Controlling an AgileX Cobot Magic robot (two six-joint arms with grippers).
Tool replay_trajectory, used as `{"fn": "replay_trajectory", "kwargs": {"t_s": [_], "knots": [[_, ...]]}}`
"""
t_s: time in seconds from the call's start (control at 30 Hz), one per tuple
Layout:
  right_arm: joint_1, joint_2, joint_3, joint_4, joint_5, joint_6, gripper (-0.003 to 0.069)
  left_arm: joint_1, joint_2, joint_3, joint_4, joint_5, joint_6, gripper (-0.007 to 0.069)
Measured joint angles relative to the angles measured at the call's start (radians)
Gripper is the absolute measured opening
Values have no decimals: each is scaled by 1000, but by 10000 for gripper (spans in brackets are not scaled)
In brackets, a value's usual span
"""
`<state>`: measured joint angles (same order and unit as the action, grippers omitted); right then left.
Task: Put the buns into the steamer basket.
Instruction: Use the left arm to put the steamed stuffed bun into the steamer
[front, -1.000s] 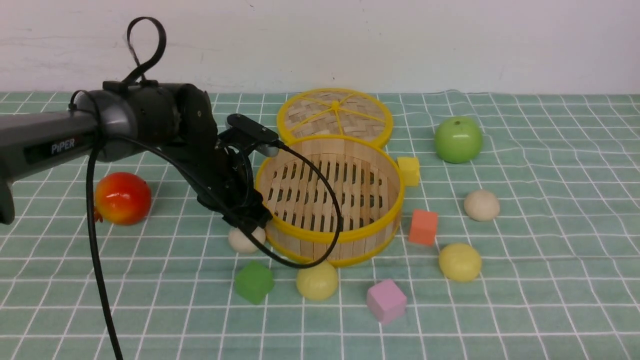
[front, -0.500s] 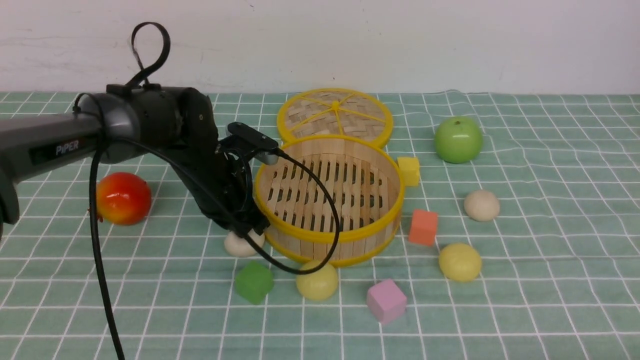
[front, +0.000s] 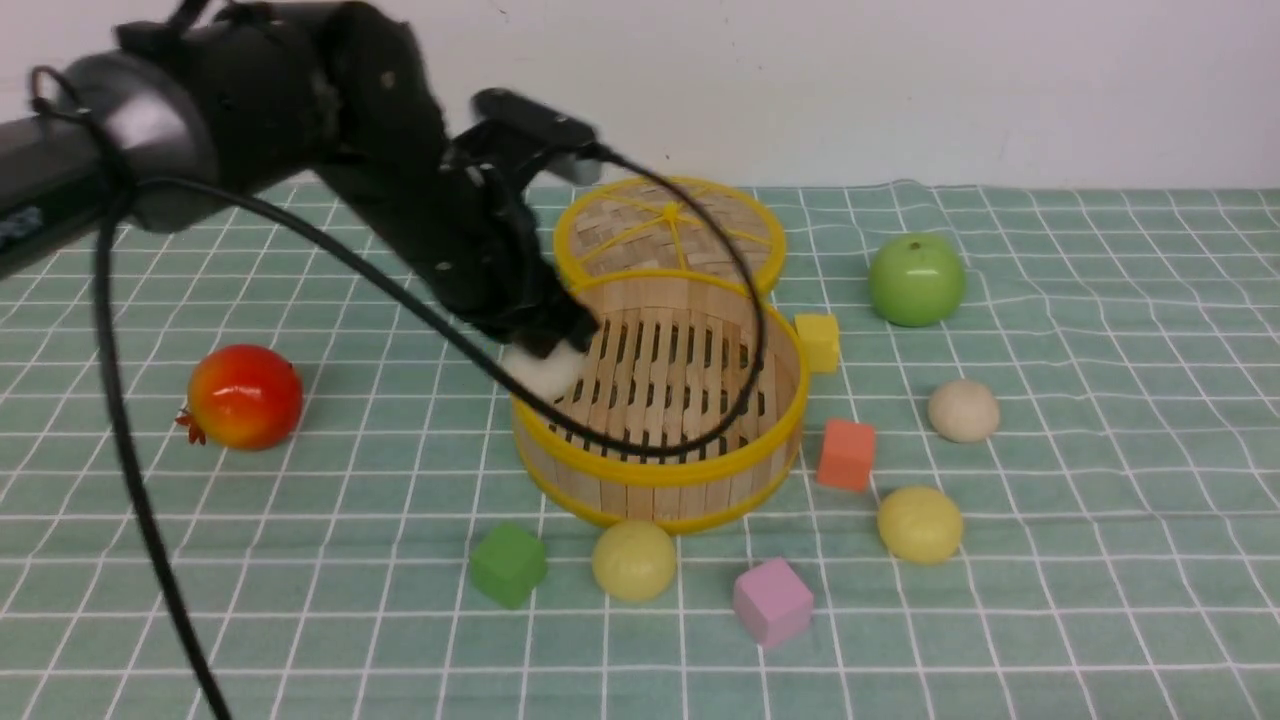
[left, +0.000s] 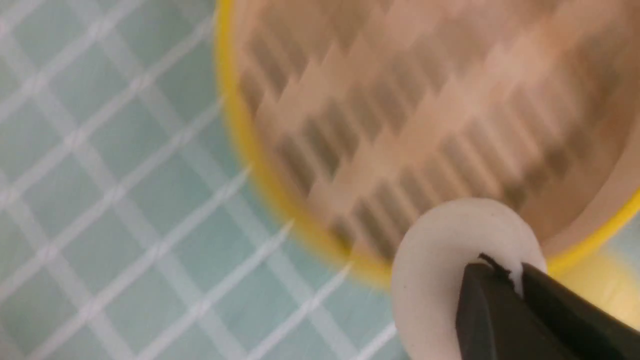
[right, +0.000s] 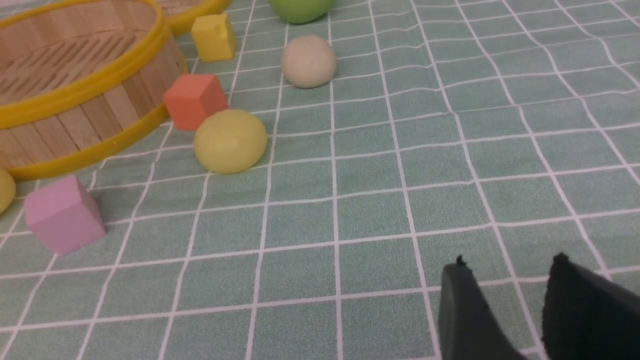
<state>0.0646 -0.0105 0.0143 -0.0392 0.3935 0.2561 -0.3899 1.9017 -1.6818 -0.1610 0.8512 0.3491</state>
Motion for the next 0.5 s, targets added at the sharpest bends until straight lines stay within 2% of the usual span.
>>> {"fn": "replay_trajectory", "kwargs": {"t_s": [0.2,0.37,0.47,0.5], "knots": [[0,0,0,0,0,0,240,-2,155,-94,55,-70,-112,-7],[0,0,0,0,0,0,240,-2,228,-131,93,-77,-153,40],[0,0,0,0,0,0,240,-2,245,-135,107,-78,-159,155],[0,0,0,0,0,0,240,-2,245,-135,107,-78,-161,172]]}}
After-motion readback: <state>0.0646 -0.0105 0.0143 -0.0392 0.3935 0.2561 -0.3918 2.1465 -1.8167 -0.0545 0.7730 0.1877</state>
